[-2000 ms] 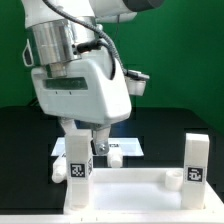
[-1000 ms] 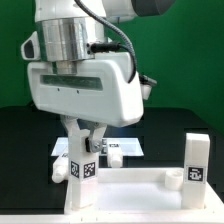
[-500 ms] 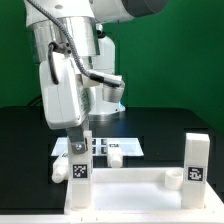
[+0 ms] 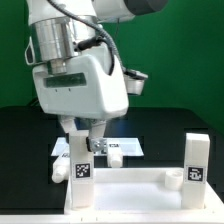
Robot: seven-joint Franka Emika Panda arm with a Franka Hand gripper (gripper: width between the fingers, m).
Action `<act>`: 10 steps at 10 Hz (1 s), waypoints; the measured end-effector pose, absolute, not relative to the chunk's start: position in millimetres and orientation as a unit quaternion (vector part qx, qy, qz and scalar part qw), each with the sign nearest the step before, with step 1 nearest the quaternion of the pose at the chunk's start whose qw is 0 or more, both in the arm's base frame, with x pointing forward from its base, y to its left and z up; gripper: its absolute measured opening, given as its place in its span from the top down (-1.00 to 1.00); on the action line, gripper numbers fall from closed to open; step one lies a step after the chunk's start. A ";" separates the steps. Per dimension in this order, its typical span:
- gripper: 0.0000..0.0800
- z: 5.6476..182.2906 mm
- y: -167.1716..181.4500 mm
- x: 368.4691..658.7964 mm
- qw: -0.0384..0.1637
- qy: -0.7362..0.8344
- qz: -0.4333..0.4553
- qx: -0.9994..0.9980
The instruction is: Assemble desk
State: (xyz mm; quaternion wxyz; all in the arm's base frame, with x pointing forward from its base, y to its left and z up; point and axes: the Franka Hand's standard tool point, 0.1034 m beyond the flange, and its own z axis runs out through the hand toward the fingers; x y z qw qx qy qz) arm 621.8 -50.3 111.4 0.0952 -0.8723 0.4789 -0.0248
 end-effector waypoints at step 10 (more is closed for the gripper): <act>-0.14 109.2 -45.4 621.9 0.043 0.151 -0.040 -0.987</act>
Offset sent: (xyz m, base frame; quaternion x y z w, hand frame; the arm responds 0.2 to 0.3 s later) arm 0.0110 0.0111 0.0079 -0.0652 0.0242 -0.5212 0.8506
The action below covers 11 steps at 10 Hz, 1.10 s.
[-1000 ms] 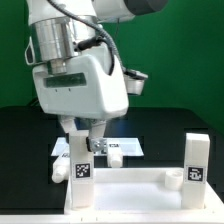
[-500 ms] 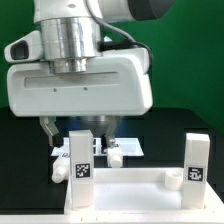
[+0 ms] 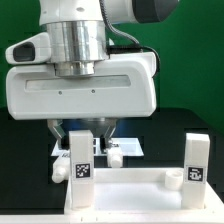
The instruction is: Assemble desk
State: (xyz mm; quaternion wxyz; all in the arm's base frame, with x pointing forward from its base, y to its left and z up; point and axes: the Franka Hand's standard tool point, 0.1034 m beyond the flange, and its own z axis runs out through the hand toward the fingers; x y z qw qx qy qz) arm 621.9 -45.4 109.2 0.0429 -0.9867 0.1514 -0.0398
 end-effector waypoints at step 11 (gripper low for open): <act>0.05 106.7 -33.8 630.5 0.093 0.753 0.013 -0.651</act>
Offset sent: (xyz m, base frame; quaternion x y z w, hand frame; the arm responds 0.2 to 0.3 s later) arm 0.0090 -0.0012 0.0012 -0.0351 0.0188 0.3100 0.9499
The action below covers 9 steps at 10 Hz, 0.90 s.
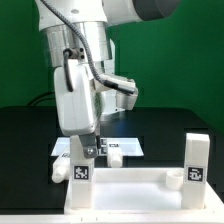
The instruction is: Assemble desk
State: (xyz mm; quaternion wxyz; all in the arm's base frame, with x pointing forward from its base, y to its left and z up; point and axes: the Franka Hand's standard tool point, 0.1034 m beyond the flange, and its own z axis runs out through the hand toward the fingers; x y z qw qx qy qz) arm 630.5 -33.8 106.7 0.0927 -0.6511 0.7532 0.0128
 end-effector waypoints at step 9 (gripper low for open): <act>-0.62 108.2 -33.4 625.2 0.087 0.433 -0.005 -0.897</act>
Offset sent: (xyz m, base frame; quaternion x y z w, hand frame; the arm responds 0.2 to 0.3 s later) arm -0.0015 0.0143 0.0063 -0.0143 -0.0581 -0.2725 0.9603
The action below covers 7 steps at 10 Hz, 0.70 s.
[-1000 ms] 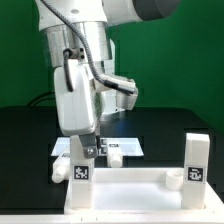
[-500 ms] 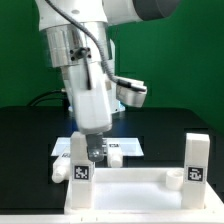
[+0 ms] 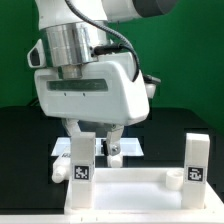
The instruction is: Assemble desk
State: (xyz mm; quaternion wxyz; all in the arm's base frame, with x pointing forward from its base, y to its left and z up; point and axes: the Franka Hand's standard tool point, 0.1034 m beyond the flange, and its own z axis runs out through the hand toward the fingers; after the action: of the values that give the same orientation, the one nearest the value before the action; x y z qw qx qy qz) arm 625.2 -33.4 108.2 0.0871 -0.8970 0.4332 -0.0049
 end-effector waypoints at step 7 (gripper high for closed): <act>-0.05 110.2 -39.9 629.8 0.044 0.203 -0.027 -0.978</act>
Offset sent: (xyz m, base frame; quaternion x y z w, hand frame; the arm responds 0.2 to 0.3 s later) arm 0.0075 0.0014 0.0018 -0.0144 0.0151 -0.3593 0.9330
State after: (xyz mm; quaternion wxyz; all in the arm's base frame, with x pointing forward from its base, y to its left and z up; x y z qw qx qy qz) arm 629.8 -39.9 110.2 0.0440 -0.9778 0.2028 -0.0271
